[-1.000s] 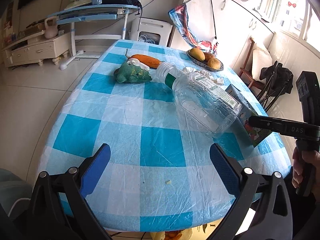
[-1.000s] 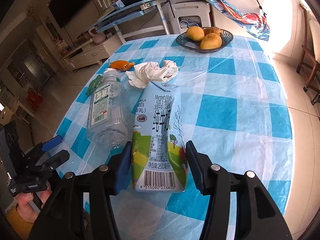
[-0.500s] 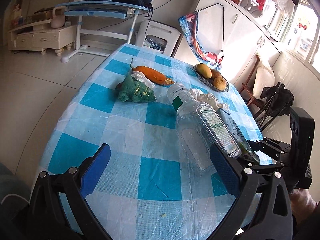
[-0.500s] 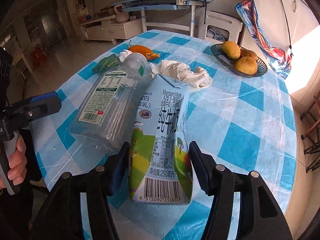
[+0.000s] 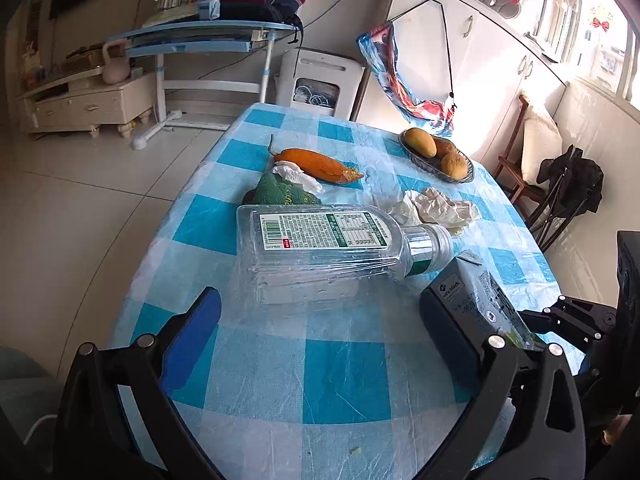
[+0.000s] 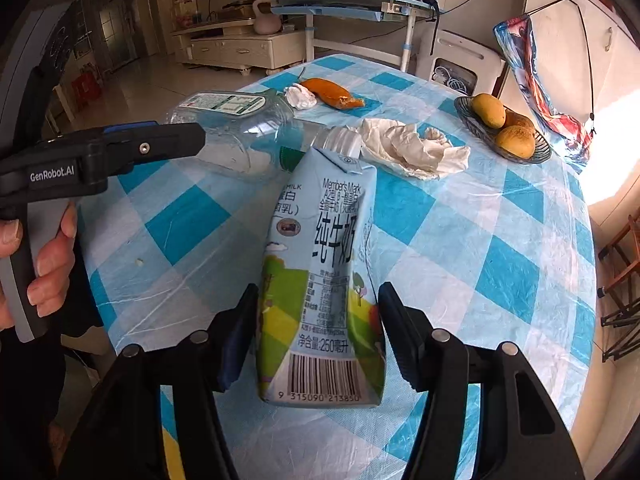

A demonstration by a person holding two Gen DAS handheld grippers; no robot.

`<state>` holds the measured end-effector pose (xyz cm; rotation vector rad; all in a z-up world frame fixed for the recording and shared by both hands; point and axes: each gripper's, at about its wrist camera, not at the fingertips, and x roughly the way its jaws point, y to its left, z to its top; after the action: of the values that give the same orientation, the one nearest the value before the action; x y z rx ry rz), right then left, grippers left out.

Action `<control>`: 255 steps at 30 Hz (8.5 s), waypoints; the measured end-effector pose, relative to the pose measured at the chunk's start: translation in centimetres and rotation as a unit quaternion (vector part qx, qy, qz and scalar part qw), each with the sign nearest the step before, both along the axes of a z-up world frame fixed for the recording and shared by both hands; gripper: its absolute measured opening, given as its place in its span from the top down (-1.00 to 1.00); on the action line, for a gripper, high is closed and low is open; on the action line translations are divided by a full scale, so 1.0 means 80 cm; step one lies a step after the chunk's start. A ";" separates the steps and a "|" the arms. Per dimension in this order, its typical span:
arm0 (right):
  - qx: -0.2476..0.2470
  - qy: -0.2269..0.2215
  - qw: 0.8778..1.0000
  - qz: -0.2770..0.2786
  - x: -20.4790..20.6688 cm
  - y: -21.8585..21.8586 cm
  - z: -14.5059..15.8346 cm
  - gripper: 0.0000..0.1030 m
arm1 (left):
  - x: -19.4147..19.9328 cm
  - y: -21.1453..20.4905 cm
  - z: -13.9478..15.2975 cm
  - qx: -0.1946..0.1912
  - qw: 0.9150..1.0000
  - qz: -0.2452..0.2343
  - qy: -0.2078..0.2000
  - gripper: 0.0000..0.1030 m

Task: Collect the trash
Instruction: 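Lift the milk carton with the right tool while the left tool reaches for the clear bottle, then grasp the clear plastic bottle with the left tool while the right holds the carton, then carry both items to the bucket and drop the carton from the right tool, then open the left tool to drop the clear bottle into the yellow bucket, then move both tools back over the table toward the remaining items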

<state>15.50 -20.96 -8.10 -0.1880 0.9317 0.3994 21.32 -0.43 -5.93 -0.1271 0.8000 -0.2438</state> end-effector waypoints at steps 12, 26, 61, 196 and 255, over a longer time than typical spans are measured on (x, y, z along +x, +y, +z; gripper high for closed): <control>0.009 -0.033 0.999 -0.026 0.001 -0.006 0.012 -0.31 | 0.026 0.011 0.020 0.044 0.999 -0.025 -0.015 -0.87; 0.003 -0.098 0.991 0.095 0.052 0.066 0.061 -0.48 | 0.042 0.068 0.023 0.002 1.000 0.011 -0.011 -0.87; 0.089 0.011 0.996 0.029 -0.003 -0.009 0.023 -0.62 | 0.014 -0.059 -0.006 0.254 0.931 -0.260 -0.037 -0.87; 0.254 -0.054 0.945 -0.197 -0.228 -0.069 0.018 -0.42 | -0.256 -0.054 0.009 0.042 0.989 -0.144 -0.018 -0.06; 0.195 -0.087 0.969 -0.125 -0.176 -0.041 0.053 -0.46 | -0.186 -0.002 0.038 0.095 0.993 -0.014 -0.069 -0.83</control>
<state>1.42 -24.21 -3.87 0.2506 0.6777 0.3193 6.44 -0.60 -2.86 0.0800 0.6847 -0.2001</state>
